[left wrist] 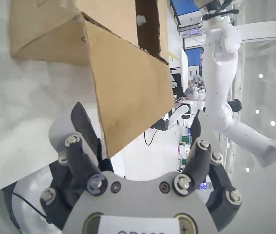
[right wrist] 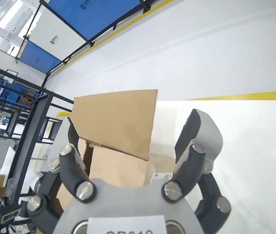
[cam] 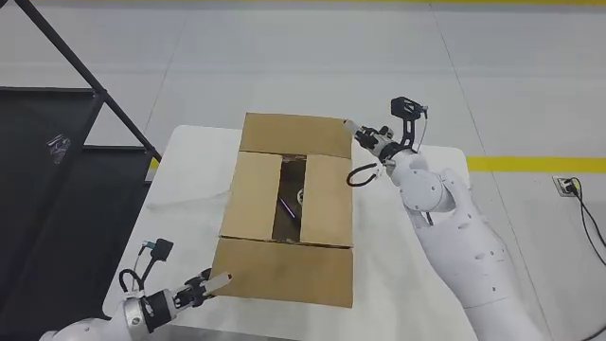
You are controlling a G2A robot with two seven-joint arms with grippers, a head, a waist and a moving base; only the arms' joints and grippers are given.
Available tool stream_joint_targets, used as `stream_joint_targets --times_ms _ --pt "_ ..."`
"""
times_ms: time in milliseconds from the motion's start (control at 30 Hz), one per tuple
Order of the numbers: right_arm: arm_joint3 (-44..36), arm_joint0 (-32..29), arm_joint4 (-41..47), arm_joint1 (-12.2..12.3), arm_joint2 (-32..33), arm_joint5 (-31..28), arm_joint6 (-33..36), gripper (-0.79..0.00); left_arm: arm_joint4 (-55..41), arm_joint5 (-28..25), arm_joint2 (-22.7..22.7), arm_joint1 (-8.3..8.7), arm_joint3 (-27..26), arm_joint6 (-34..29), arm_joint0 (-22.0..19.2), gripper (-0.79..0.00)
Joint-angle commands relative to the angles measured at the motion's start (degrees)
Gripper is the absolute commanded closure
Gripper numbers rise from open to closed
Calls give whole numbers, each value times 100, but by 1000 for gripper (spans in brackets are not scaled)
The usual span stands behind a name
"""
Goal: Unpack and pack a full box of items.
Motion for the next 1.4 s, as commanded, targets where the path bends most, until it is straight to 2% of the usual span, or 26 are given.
stream_joint_targets --times_ms 0,167,367,600,700,800,1033,1367 --pt "355 172 136 -46 -70 -89 -71 -785 -245 50 -7 16 18 -45 -36 -785" --pt "1216 546 463 -182 -239 -333 -301 -785 -518 -29 6 52 33 -90 -96 -785" --pt "2257 959 998 -374 -460 -1001 -218 -785 -923 65 28 74 63 161 -190 -785" --pt "3298 1370 1895 -557 -482 -1975 373 -785 -829 237 188 85 110 719 -361 -785" --pt "3684 1488 2578 -601 -341 -2794 1004 -785 -972 311 234 88 123 902 -425 -785" --pt "4056 1626 2839 -595 -234 -3152 1197 -785 -989 358 279 96 124 1033 -487 -785" --pt "4328 1733 3316 -571 -49 -3830 1627 -785 -1037 400 372 104 92 1397 -582 -785" --pt "4000 1791 3478 -451 88 -4570 2200 -785 -156 607 841 68 -102 2664 -728 -785"
